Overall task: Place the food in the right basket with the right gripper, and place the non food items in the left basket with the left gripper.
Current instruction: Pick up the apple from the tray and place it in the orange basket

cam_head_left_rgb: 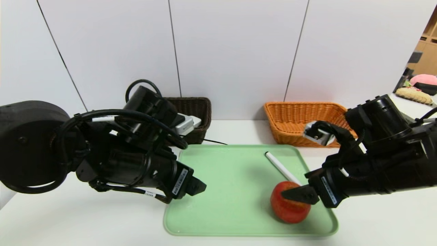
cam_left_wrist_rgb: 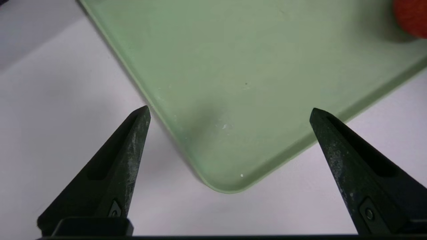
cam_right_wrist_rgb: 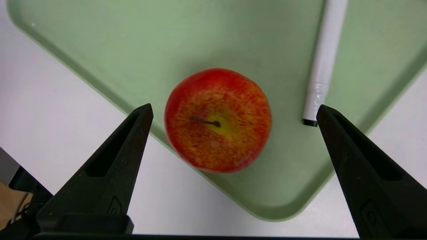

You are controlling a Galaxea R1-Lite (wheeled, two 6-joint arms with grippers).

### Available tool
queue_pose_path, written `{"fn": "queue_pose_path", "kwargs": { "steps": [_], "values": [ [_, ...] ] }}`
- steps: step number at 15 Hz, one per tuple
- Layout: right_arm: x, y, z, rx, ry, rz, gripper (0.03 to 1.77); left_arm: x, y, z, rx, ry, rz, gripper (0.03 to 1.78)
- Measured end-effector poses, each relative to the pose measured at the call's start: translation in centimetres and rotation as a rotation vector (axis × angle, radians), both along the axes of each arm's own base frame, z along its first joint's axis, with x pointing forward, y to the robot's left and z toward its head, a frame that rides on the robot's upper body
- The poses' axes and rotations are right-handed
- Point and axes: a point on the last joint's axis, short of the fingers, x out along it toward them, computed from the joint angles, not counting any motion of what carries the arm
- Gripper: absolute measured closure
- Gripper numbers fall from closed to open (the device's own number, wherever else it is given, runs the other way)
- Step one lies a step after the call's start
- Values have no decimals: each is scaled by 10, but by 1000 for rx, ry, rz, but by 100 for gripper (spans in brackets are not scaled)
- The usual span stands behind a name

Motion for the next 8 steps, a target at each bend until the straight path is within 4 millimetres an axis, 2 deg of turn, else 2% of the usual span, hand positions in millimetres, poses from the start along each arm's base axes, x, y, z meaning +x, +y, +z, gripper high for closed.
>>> {"fn": "queue_pose_path", "kwargs": {
  "steps": [8],
  "values": [
    [3,17,-21,-62,55,39,10,5,-6,-9,28,17,6,12]
  ]
}}
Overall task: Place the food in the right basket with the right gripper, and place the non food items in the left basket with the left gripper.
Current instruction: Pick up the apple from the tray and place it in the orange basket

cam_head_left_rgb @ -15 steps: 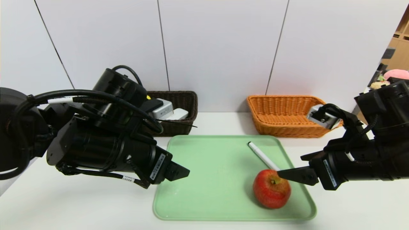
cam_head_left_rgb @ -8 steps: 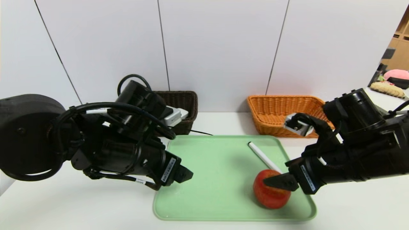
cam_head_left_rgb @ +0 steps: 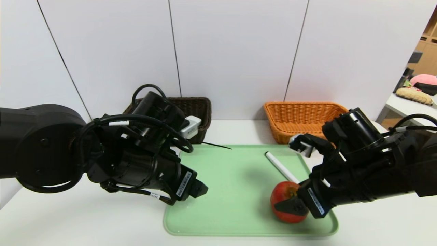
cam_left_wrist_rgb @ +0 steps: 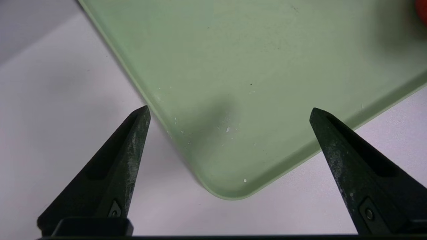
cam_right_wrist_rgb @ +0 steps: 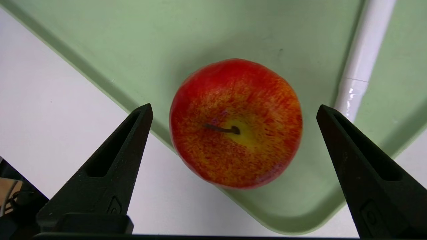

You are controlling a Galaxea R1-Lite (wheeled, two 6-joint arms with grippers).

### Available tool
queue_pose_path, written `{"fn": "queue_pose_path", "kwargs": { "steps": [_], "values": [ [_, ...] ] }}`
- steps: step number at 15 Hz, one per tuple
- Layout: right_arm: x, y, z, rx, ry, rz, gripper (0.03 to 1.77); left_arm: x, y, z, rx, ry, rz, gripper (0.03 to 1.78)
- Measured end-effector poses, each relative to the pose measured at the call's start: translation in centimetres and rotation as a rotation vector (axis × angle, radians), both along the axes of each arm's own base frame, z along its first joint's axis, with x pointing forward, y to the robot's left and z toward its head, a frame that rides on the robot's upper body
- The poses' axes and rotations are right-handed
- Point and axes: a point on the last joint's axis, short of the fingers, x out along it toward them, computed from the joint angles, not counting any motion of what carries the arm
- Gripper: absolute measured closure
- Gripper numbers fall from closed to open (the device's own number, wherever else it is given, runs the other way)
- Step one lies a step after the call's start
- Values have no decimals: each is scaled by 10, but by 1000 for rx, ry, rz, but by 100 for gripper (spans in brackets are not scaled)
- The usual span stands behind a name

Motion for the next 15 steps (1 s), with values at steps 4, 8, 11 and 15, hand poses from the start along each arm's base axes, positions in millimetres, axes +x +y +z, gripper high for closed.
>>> {"fn": "queue_pose_path", "kwargs": {
  "steps": [4,8,11,15],
  "values": [
    [3,8,-11,-22,27,20,10,0,-1,-2,3,6,-2,12],
    [5,10,-20,-42,53,23,22,1,-1,-3,6,8,-3,12],
    [5,9,-22,-61,48,9,52,1,-1,-3,6,9,-3,12],
    [4,8,-18,-52,38,2,54,2,-2,-4,7,9,-3,12]
  ]
}}
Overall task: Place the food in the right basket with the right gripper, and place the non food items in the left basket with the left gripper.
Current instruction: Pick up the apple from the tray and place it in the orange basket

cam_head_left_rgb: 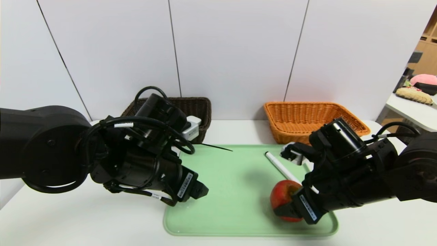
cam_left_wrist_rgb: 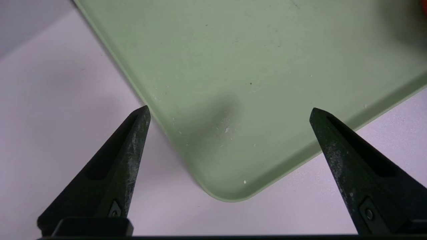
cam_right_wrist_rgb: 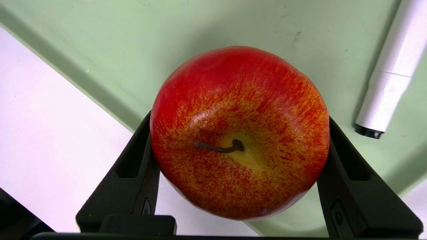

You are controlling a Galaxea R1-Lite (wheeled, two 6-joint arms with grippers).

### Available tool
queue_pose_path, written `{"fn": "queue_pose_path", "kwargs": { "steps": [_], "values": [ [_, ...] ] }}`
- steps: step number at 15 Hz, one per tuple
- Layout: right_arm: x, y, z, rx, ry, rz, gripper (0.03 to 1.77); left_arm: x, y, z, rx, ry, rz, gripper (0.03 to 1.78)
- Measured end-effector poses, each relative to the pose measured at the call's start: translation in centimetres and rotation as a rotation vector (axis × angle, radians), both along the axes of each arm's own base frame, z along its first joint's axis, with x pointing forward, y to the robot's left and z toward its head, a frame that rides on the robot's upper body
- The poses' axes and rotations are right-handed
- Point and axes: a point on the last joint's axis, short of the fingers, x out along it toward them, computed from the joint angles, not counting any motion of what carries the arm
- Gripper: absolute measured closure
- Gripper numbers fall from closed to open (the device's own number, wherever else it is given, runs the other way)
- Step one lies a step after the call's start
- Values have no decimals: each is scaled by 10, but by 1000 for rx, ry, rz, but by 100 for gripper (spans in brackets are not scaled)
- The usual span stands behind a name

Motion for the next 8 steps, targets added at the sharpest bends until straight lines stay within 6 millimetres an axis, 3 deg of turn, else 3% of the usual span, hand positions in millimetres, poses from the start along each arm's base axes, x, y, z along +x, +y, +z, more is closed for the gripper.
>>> {"fn": "queue_pose_path", "kwargs": {
  "steps": [8],
  "values": [
    [12,-16,62,118,-330,-128,54,3,-2,8,-14,-28,-2,12]
  ]
}}
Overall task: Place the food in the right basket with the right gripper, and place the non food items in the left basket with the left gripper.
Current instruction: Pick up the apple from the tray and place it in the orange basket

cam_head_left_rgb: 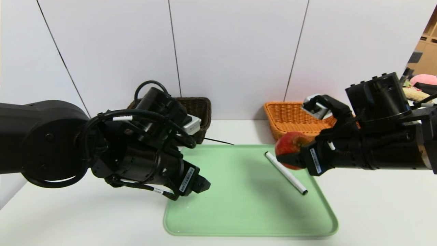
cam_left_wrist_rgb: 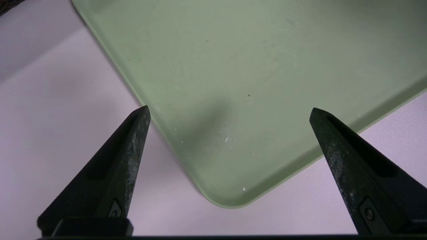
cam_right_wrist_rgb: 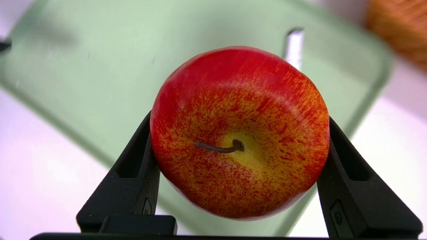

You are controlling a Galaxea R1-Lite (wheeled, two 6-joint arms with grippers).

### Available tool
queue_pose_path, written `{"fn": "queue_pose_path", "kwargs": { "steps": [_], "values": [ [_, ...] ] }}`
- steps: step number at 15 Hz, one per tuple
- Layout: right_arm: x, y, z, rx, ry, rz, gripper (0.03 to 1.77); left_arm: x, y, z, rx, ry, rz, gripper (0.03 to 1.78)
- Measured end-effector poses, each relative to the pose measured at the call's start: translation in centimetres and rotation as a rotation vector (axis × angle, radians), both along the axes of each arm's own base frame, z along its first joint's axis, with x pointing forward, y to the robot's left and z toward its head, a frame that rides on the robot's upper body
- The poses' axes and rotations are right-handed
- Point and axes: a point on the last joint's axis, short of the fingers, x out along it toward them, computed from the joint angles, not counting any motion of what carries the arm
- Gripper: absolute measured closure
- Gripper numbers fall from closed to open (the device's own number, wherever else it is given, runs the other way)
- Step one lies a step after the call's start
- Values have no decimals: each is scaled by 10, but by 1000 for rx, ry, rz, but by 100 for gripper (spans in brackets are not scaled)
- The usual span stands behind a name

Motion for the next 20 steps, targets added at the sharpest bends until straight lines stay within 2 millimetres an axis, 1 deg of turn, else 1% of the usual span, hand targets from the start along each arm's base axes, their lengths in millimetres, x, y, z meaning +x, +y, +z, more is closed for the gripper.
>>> {"fn": "queue_pose_path", "kwargs": {
  "steps": [2,4,8,11,13,16,20],
  "values": [
    [11,-12,9,37,-84,-61,54,1,0,0,1,0,-1,12],
    [24,-24,15,54,-134,-121,54,1,-1,0,0,0,-2,12],
    [48,-43,16,96,-192,-232,54,4,-4,4,-13,-12,0,12],
    [72,-57,9,75,-241,-354,55,6,-5,2,-10,-6,0,12],
    [86,-67,6,76,-270,-403,55,6,-6,1,-8,-4,0,12],
    [102,-76,-3,56,-257,-451,55,8,-7,-2,-3,2,1,12],
    [118,-90,-5,52,-263,-500,55,10,-9,-5,4,12,0,12]
  ]
}}
